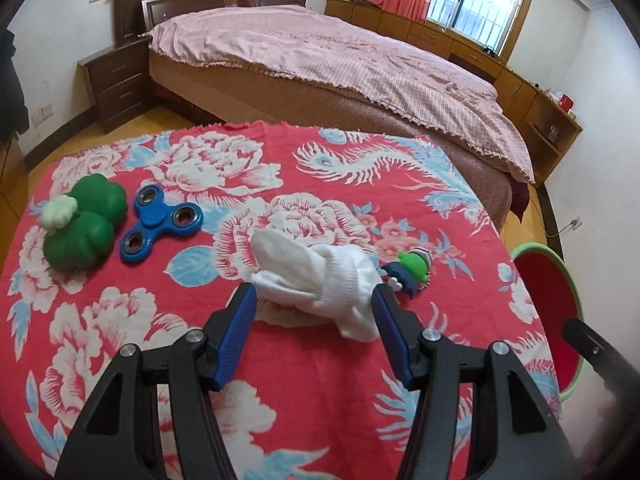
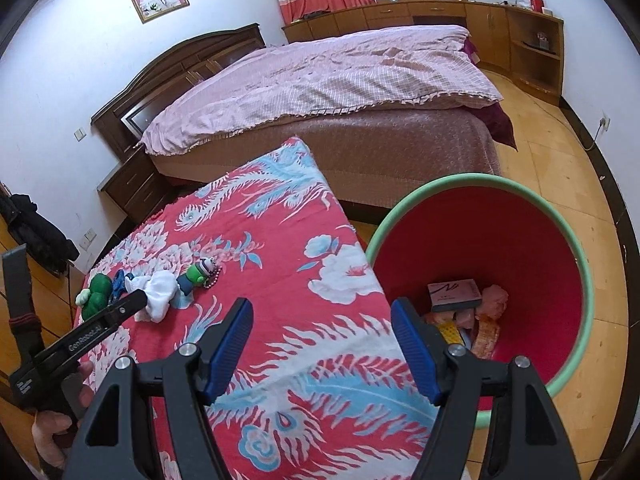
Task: Collect trash
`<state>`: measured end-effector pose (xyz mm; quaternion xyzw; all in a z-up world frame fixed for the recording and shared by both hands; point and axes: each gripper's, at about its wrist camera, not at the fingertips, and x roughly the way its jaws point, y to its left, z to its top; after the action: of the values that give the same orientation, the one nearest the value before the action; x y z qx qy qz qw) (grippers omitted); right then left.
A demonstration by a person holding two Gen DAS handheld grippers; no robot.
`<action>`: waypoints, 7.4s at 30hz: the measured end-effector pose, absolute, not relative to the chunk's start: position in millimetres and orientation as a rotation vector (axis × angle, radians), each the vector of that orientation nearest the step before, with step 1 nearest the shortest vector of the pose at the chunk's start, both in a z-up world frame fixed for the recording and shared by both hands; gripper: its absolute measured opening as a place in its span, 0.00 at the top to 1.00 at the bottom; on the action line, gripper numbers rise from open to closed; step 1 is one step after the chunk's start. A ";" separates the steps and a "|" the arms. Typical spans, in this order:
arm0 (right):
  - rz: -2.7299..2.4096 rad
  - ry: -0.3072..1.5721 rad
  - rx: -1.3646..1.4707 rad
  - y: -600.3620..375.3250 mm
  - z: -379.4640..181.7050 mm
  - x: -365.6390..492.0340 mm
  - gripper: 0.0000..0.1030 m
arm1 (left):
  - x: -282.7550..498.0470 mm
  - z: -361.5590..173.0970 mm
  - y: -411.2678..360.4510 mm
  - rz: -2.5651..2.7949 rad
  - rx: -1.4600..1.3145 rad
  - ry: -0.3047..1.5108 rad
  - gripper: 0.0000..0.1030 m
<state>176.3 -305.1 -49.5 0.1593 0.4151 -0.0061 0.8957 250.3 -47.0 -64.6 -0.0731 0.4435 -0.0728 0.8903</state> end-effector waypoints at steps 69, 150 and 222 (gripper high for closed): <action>0.140 0.804 0.208 -200.9 -51.1 225.2 0.70 | 257.2 -69.8 -2.4 -0.068 -0.276 0.847 0.62; -0.188 0.741 0.542 -455.6 -78.3 118.4 0.68 | 191.3 -51.5 -267.7 -0.517 0.087 0.917 0.51; 0.127 0.559 0.166 -212.9 -20.1 -23.5 0.00 | 1.4 -17.0 -15.6 0.023 -0.096 0.662 0.46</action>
<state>-23.5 -212.9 -20.1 0.0818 0.2752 0.0625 0.9559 1.4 -15.6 -17.0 -0.0473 0.3247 0.0114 0.9446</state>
